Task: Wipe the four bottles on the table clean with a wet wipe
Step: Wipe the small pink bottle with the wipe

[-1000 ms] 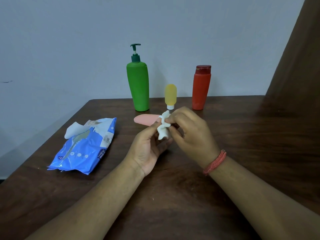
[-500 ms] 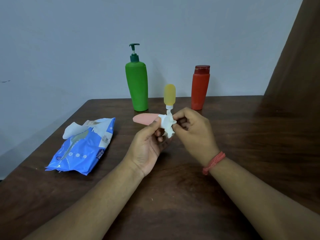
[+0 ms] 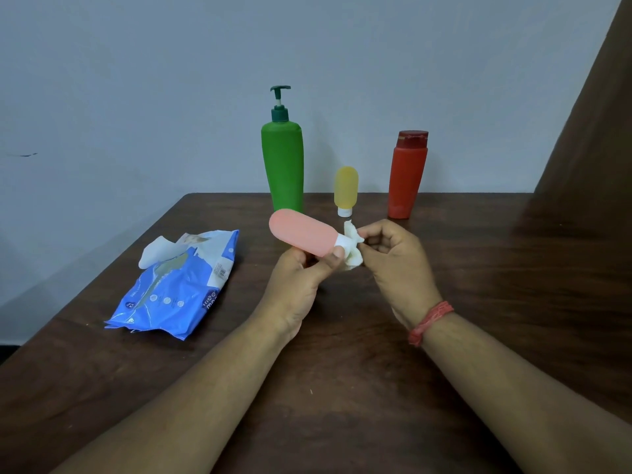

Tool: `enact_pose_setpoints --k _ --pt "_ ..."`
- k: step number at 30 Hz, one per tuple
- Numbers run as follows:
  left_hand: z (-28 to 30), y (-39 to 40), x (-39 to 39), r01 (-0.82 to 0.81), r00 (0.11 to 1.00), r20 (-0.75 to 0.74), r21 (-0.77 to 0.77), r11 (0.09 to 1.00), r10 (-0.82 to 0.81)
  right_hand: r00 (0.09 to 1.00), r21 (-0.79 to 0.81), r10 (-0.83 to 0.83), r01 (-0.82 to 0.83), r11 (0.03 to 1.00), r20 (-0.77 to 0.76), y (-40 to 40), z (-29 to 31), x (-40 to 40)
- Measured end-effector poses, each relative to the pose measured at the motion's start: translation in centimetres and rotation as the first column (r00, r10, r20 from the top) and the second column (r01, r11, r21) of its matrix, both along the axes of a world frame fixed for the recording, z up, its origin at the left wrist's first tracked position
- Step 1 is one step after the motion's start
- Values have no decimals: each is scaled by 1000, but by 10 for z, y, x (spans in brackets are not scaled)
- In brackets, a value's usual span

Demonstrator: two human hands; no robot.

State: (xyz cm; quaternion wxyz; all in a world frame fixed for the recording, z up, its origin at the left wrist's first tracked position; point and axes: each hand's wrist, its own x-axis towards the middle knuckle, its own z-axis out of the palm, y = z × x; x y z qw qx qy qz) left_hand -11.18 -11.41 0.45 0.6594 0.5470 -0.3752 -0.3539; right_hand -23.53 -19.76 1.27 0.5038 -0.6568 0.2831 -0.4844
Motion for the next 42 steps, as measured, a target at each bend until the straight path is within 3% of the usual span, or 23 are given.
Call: enact_pose_setpoints --k 7,12,16,21,28,33,42 --pt "2 1 7 -100 985 138 -11 995 100 974 103 227 -226 969 -2 2 7 -4" --pt "5 -3 11 -221 851 500 66 973 159 979 175 16 -53 983 203 -22 17 -21" --pt "3 -5 11 -332 747 638 115 936 187 909 306 -197 82 948 367 -52 21 -46" --pt "-2 -16 -1 -374 696 694 130 918 185 744 439 -454 240 866 490 -78 21 -76" --pt "-9 -56 -19 -302 626 776 147 942 80 534 564 -614 279 777 581 -103 14 -106" --pt "-8 -110 -49 -284 676 733 161 945 78 480 606 -643 256 753 596 -112 10 -113" --pt "-11 -195 -101 -305 604 796 195 932 31 475 624 -637 210 752 607 -127 7 -104"
